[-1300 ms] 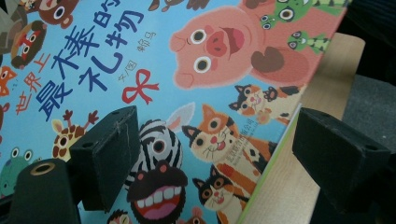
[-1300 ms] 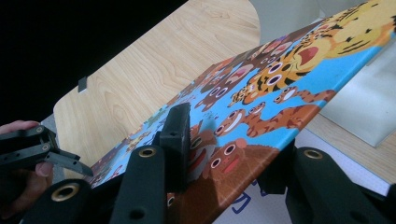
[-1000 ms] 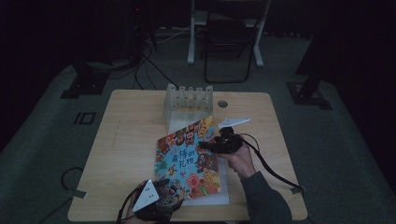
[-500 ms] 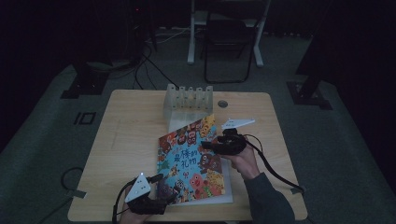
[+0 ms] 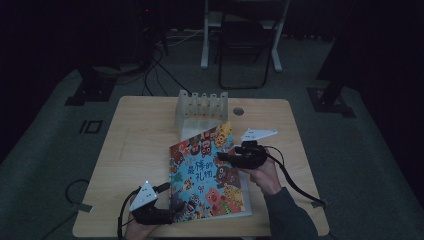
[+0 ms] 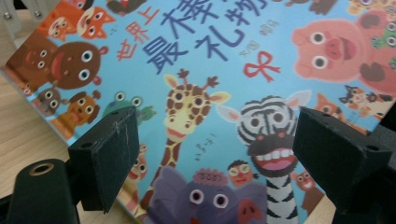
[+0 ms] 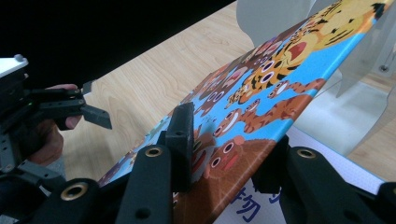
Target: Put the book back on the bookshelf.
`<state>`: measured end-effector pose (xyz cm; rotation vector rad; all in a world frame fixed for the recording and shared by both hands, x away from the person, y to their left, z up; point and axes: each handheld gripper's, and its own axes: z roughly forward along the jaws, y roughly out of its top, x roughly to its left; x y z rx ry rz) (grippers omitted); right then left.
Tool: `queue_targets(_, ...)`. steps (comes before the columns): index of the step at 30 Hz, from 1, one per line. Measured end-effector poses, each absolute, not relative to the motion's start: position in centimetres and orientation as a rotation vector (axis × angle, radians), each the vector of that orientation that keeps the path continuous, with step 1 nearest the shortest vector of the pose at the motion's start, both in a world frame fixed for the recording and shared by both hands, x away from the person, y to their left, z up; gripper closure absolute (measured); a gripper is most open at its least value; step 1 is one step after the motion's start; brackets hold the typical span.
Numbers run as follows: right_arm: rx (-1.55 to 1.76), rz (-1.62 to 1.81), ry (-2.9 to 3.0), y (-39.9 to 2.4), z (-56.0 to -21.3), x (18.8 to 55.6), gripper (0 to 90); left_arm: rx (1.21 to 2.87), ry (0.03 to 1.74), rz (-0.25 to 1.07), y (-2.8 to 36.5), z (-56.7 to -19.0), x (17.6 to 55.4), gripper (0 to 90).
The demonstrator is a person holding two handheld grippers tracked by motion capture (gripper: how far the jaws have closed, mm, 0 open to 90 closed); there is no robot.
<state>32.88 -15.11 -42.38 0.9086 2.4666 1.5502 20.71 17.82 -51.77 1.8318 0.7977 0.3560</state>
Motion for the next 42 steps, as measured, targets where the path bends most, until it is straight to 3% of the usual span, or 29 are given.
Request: queue_targets(42, 0.747, 1.607, 2.397, -17.8, -41.0, 30.6, 66.8, 1.777, 0.923, 0.324, 19.9, -51.2, 27.0, 16.0)
